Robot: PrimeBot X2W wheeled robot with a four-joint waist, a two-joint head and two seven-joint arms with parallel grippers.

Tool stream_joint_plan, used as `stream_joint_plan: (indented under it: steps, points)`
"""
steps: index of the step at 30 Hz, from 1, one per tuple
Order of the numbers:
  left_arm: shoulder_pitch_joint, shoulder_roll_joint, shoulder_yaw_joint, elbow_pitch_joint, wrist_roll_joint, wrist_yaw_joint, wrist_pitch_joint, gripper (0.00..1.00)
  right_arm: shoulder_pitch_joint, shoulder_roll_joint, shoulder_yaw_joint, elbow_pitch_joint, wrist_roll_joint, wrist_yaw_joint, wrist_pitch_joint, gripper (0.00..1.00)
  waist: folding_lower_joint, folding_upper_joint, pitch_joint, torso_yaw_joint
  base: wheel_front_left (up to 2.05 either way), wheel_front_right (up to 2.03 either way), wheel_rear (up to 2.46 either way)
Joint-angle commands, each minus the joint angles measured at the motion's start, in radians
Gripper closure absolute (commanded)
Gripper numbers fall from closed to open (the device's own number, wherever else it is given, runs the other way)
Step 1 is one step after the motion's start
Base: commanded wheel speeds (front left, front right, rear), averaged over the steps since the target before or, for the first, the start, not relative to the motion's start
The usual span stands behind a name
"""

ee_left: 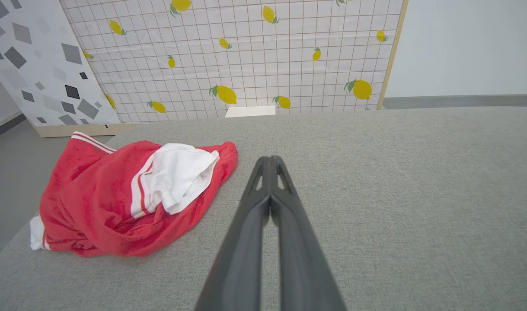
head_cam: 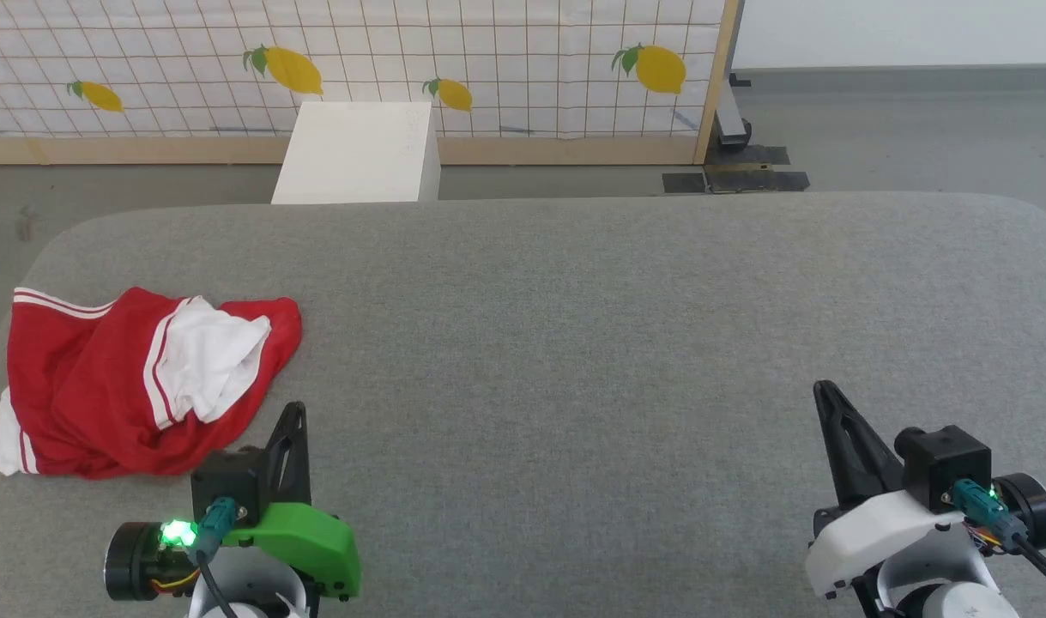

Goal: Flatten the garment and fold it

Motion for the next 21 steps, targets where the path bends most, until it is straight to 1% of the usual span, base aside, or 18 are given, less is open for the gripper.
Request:
stream_joint_plan:
  steps: [1, 2, 3, 21]
  points:
    - [-0.017, -0.006, 0.003, -0.002, 0.010, -0.004, 0.001, 1.00, -0.017, 0.002, 0.002, 0.001, -0.007, -0.001, 0.000, 1.00, 0.0000, -0.0001, 0.000, 0.000, 0.00, 0.00, 0.00]
    - [-0.017, -0.006, 0.003, -0.002, 0.010, -0.004, 0.001, 1.00, -0.017, 0.002, 0.002, 0.001, -0.007, -0.001, 0.000, 1.00, 0.0000, -0.0001, 0.000, 0.000, 0.00, 0.00, 0.00]
    - [0.000, 0.000, 0.000, 0.000, 0.000, 0.000, 0.000, 0.00, 0.000, 0.000, 0.000, 0.000, 0.000, 0.000, 0.000, 0.00, 0.0000, -0.0001, 0.000, 0.000, 0.00, 0.00, 0.00]
    - [0.014, 0.000, -0.014, 0.004, -0.003, 0.004, -0.036, 0.00, 0.004, 0.000, -0.042, 0.015, 0.018, 0.000, -0.036, 0.00, 0.0000, -0.0001, -0.002, 0.001, 0.00, 0.00, 0.00]
